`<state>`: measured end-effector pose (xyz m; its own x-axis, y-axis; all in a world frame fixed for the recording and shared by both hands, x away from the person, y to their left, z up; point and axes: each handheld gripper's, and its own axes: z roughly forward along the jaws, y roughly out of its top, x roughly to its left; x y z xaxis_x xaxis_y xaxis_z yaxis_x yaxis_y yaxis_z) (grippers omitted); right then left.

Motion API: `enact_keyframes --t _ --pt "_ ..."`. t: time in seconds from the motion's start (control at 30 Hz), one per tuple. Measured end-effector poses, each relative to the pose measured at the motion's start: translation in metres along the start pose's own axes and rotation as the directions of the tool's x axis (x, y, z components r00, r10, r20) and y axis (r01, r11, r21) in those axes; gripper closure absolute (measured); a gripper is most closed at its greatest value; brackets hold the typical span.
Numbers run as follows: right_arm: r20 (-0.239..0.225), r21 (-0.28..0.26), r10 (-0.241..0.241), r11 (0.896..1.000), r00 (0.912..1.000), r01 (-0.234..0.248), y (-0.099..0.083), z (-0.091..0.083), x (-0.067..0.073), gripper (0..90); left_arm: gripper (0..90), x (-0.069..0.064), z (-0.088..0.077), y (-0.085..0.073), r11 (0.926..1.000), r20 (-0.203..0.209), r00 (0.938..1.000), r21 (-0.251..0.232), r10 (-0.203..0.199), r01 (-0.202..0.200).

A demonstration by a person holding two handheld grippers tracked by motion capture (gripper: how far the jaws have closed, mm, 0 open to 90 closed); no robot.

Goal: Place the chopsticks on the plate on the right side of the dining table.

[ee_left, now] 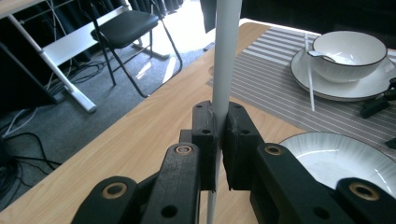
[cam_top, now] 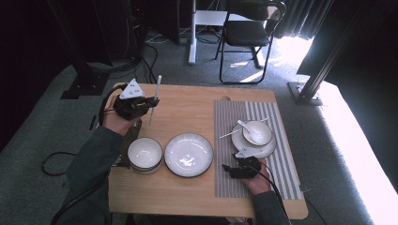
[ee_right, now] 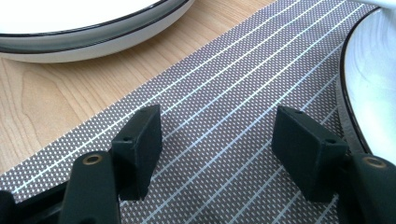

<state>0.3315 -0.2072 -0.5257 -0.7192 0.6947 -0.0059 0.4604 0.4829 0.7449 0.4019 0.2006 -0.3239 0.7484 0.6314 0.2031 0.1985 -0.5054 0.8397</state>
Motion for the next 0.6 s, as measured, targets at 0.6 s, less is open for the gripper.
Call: enact_keyframes --t 0.6 --pt "-0.001 0.000 0.001 1.000 1.0000 -0.001 0.000 0.000 0.000 32.7 84.9 -0.012 -0.001 0.005 0.9998 0.029 0.9994 -0.009 -0.017 0.017"
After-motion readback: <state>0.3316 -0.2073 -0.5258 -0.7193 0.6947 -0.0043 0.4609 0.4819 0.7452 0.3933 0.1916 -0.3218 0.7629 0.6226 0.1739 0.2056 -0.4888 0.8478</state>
